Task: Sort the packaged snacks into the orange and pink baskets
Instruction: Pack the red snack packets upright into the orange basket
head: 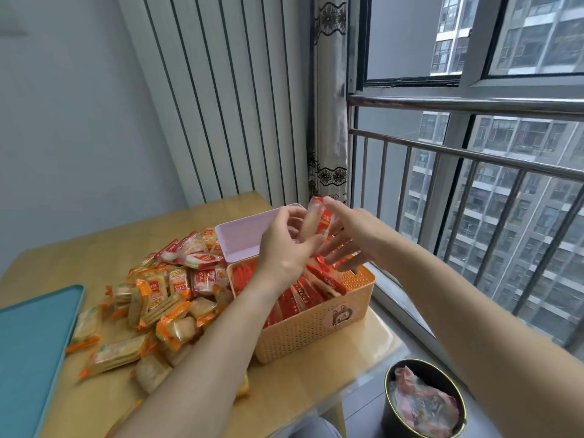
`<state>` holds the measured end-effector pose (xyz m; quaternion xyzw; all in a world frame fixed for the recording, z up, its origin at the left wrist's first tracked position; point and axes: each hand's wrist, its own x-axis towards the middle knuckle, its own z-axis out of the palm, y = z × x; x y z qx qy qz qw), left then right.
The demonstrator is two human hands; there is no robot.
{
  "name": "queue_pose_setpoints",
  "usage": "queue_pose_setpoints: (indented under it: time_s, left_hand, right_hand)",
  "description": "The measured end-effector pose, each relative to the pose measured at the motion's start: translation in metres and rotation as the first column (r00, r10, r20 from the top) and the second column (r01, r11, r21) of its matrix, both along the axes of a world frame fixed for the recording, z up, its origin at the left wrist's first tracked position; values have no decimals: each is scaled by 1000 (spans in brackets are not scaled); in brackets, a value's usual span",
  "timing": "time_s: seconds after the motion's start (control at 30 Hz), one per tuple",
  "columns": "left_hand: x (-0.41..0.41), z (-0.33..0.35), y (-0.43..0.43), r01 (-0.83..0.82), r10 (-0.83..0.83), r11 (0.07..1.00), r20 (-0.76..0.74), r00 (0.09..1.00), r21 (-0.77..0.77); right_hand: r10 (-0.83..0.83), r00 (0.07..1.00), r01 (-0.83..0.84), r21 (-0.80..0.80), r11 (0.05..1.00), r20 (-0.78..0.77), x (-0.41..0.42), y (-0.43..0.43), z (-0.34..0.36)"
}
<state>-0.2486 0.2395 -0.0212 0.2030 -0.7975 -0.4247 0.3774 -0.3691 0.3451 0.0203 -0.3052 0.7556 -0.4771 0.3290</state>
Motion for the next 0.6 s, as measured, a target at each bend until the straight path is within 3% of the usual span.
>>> queue_pose_setpoints:
  time_s: [0.27,0.43,0.53,0.6]
  left_hand:
    - [-2,-8,10,299,-297,954,91,950,-1]
    - [1,-21,-1,238,-173,961,369,913,-138]
    - [3,-32,-7,323,-95,890,563,821,-321]
    - [5,-34,-12,327,-14,848,599,800,-417]
  right_hand:
    - [29,999,-28,48,998,-24,-20,14,4]
    - [45,987,-19,172,985,-153,-27,15,0]
    - [122,967,-70,230,971,-222,-27,13,-4]
    - [187,944,-109,277,955,-272,-26,11,-8]
